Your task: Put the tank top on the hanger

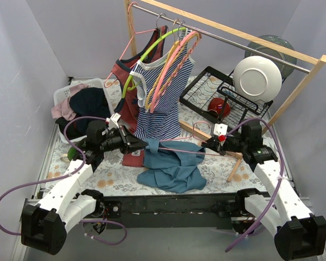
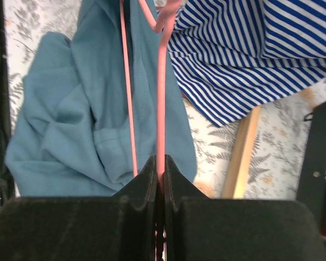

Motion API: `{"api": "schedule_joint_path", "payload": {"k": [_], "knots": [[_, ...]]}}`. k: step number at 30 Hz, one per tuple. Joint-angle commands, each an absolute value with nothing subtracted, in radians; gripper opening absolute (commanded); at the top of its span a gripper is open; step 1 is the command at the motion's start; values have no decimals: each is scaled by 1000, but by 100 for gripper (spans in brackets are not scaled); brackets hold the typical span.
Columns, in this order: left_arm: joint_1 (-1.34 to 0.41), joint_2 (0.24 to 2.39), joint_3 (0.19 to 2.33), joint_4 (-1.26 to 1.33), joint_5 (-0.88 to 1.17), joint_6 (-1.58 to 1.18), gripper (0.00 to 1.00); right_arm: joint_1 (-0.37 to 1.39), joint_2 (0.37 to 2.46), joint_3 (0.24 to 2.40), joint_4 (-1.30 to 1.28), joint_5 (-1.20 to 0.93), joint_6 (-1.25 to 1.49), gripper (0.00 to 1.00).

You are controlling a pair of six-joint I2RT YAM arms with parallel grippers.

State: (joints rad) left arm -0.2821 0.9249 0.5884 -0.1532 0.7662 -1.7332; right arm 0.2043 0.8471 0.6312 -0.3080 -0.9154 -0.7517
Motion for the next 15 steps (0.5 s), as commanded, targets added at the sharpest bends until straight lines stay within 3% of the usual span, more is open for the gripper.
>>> {"api": "schedule_joint_path", "payload": {"k": [1,5,8,9,12,13,15], "knots": [[-275,911,542,-39,801,-1813,0,245,873,612,-160,-1025,-637,1],[-275,907,514,70,844,-1894,0,324,902,627,-169,-976,-670,1],[-275,910,532,26,831,-1872,1,341,920,630,-170,-1074,-670,1],[-273,911,543,8,818,-1838,14,345,925,626,-163,-1095,-667,1],[-272,913,618,-144,787,-1699,37,345,931,623,-160,-1080,-667,1],[-272,907,667,-228,773,-1665,51,347,933,621,-158,-1075,-667,1],[-268,893,712,-299,755,-1594,64,345,931,618,-155,-1081,-666,1]]}}
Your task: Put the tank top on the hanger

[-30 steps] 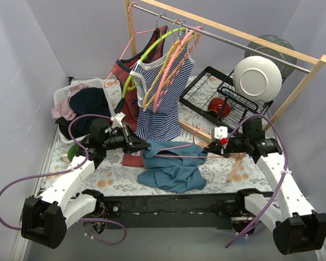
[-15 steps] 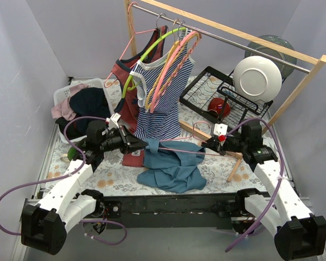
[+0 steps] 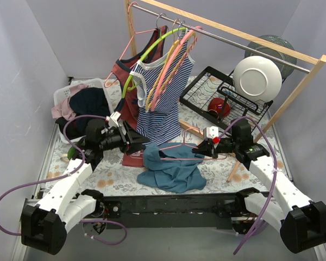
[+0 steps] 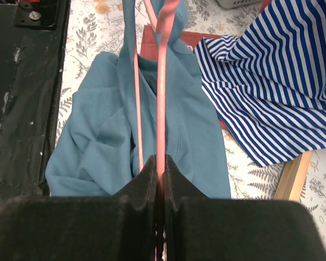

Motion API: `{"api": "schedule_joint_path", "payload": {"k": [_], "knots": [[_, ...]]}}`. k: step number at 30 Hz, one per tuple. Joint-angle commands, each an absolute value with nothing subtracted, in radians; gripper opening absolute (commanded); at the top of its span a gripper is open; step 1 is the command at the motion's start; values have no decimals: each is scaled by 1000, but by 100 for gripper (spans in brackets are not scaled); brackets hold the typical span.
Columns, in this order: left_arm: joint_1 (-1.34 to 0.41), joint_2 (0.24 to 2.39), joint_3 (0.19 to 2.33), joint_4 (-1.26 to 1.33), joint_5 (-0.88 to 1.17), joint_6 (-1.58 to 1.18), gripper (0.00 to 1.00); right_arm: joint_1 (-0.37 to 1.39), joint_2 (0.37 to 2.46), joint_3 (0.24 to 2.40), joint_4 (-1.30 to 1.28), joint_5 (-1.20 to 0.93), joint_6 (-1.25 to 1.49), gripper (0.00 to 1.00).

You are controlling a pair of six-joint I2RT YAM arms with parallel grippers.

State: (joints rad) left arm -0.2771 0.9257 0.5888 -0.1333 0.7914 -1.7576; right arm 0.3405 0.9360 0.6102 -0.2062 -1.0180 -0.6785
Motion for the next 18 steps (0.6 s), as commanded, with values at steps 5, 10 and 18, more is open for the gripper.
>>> {"api": "schedule_joint_path", "payload": {"k": [5,10,18], "knots": [[-268,859,883,-555,635,-1337,78,347,940,644,-156,-1097,-653,1],[-287,838,954,-646,627,-1083,79,347,985,747,-369,-1094,-803,1],[-354,785,907,-549,791,-850,98,405,1132,916,-732,-1129,-1077,1]]}}
